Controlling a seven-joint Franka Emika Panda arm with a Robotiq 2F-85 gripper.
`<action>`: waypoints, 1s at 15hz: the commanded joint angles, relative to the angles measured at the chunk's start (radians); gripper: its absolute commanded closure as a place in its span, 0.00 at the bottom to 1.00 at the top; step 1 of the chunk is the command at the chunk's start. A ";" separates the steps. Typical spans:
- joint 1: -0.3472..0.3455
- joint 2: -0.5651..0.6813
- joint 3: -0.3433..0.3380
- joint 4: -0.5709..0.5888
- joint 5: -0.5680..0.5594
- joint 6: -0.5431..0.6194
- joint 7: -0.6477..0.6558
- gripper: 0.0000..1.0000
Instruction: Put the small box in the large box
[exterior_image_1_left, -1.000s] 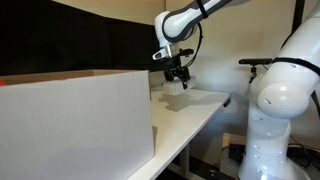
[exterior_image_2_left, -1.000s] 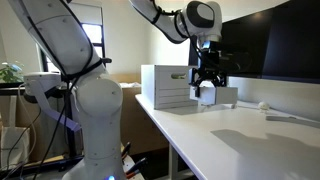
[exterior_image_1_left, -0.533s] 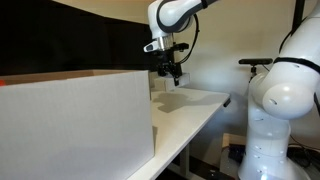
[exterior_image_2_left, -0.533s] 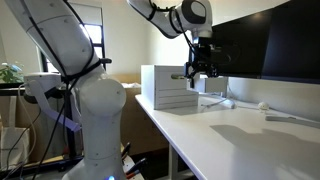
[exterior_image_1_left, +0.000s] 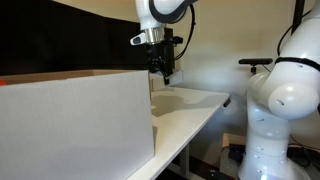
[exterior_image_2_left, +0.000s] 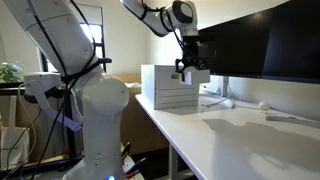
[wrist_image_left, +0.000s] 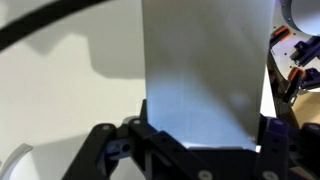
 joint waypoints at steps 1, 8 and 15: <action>0.032 -0.007 0.028 0.046 0.031 -0.037 0.096 0.42; 0.072 -0.001 0.049 0.128 0.031 -0.057 0.210 0.42; 0.089 0.001 0.043 0.126 0.014 -0.037 0.206 0.17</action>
